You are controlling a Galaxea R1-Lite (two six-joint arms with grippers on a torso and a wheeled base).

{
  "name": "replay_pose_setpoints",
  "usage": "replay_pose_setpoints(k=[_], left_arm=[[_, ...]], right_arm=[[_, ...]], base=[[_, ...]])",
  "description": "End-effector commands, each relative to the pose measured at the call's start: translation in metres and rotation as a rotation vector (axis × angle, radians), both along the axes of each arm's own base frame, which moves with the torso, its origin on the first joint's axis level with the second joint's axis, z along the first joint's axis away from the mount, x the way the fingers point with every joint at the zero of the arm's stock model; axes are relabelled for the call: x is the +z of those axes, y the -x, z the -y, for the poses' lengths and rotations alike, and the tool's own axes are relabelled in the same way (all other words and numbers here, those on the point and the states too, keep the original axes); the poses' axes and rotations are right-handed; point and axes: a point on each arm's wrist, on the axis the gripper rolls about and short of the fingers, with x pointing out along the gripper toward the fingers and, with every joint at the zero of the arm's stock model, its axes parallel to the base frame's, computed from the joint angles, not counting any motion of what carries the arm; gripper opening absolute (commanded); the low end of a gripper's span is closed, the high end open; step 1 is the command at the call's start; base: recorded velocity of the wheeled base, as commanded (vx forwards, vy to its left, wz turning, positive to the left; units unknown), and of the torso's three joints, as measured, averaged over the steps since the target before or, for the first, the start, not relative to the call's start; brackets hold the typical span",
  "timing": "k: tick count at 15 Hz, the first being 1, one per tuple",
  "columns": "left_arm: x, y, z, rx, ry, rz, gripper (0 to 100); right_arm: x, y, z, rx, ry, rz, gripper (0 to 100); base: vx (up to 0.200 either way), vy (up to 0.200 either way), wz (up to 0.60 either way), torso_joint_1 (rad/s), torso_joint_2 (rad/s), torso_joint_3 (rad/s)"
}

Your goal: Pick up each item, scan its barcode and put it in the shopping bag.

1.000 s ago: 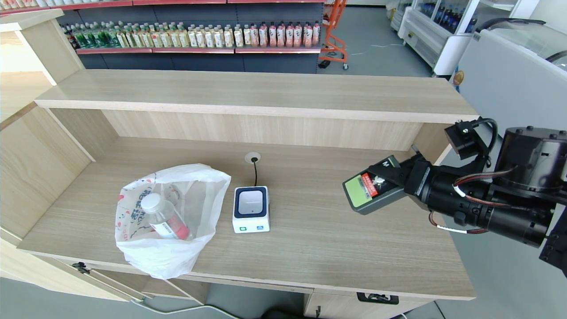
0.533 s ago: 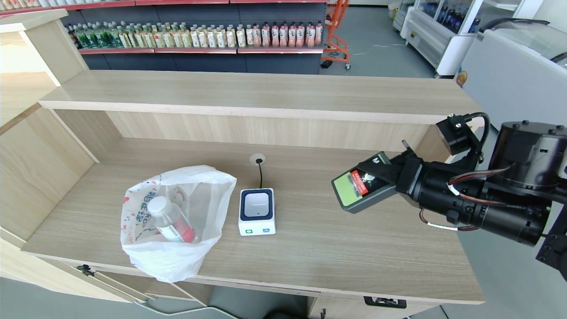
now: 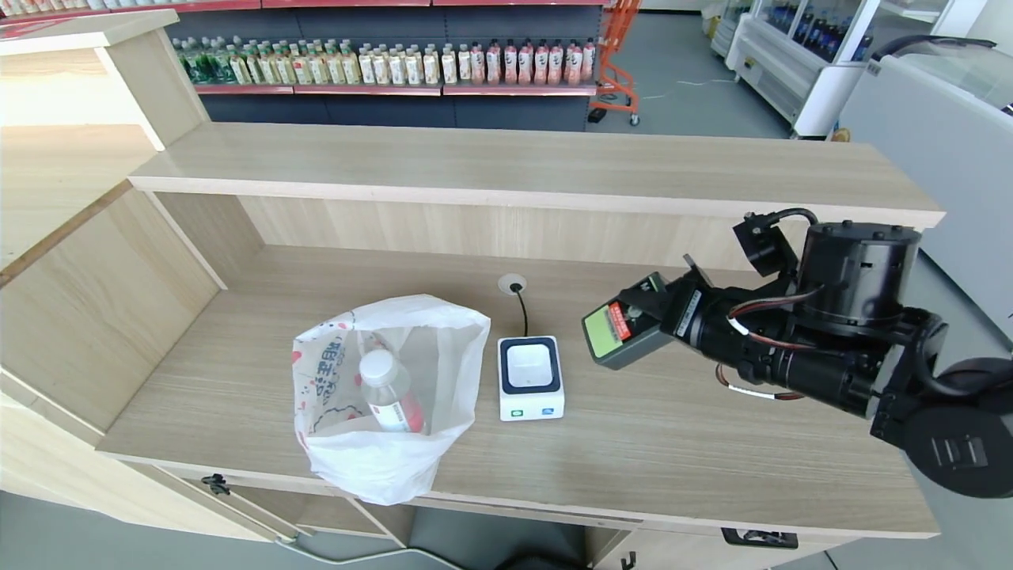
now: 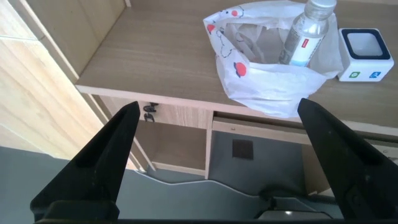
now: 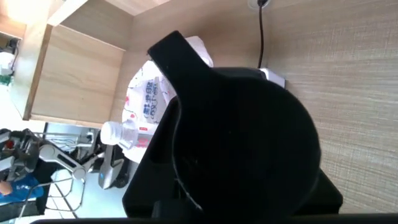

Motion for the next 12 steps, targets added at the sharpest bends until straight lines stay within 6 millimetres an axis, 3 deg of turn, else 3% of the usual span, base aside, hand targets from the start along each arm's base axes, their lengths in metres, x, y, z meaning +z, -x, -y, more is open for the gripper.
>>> replay_pose_setpoints(k=[1, 12], left_arm=[[0.0, 0.0, 0.0, 0.0, 0.0, 0.001, 100], [0.0, 0.0, 0.0, 0.0, 0.0, 0.001, 100]], right_arm=[[-0.016, -0.013, -0.006, -0.008, 0.028, -0.037, 0], [-0.053, -0.05, -0.025, 0.002, 0.091, -0.071, 0]], base=[[0.0, 0.0, 0.0, 0.0, 0.0, 0.0], [0.0, 0.0, 0.0, 0.0, 0.0, 0.0]])
